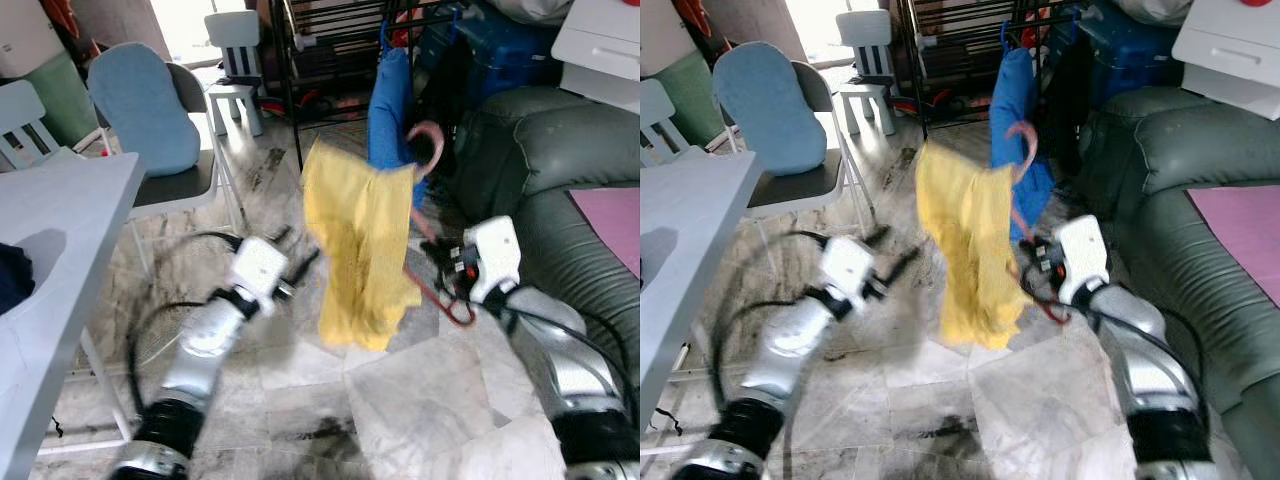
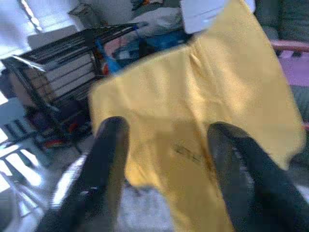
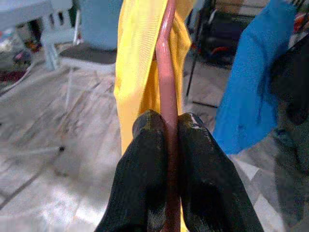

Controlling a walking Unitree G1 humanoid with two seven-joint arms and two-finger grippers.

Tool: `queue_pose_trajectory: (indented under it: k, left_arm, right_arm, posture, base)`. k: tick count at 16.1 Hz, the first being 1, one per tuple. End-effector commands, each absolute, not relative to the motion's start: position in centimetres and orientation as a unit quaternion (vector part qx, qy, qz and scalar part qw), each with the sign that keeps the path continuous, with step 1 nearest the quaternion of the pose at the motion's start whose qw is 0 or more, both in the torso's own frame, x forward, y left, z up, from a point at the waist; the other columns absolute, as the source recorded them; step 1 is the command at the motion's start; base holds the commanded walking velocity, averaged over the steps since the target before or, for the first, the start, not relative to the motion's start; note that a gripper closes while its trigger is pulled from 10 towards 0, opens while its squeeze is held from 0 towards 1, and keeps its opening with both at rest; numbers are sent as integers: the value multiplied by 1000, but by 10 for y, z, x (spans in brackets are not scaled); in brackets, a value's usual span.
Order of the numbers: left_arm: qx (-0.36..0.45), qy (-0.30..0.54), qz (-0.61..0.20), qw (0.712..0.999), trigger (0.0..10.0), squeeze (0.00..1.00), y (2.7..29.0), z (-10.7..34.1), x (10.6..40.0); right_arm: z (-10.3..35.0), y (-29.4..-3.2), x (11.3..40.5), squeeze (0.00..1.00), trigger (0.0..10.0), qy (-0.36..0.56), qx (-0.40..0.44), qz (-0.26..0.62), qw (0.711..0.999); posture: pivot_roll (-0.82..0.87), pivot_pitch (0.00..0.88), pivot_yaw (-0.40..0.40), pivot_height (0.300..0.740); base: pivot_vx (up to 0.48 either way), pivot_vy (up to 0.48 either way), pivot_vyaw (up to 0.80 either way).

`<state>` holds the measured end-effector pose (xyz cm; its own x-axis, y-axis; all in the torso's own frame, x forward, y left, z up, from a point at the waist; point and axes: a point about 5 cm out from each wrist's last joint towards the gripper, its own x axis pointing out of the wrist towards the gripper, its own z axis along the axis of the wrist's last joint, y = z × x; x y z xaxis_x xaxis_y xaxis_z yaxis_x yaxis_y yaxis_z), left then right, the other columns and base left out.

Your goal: Hang hanger

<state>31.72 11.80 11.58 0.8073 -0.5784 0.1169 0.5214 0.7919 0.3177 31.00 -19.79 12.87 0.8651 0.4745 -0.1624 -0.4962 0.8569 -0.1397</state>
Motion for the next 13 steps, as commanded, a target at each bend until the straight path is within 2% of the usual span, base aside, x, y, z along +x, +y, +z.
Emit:
queue_pose_trajectory:
  k: [1,3,5,7,11,13]
  left_arm:
    - [196,-117,-328,917,10000,1000,119,121,318]
    - [277,-134,-349,885,10000,1000,125,127,322]
    - [344,-115,-389,847,10000,1000,136,127,326]
    - [366,-109,-403,832,10000,1000,141,127,327]
    - [421,-45,-481,767,10000,1000,149,121,330]
    - [432,-31,-487,759,10000,1000,150,123,336]
  right_arm:
    - [136,-191,304,0,10000,36,-107,320,941]
    - [128,-201,292,0,10000,60,-139,364,919]
    - [123,-217,279,0,10000,79,-165,387,904]
    - [123,-222,275,0,10000,81,-176,396,897]
    - [134,-230,275,0,10000,65,-251,416,871]
    - [143,-227,278,0,10000,42,-263,421,867]
  posture:
    - [-203,0,70,740]
    - [-203,0,73,740]
    - [-201,0,83,740]
    - [-205,0,88,740]
    - [-210,0,93,740]
    - [-213,0,92,740]
  base:
    - [0,0,0]
    - [0,0,0]
    - [0,0,0]
    - [0,0,0]
    - [0,0,0]
    - [0,0,0]
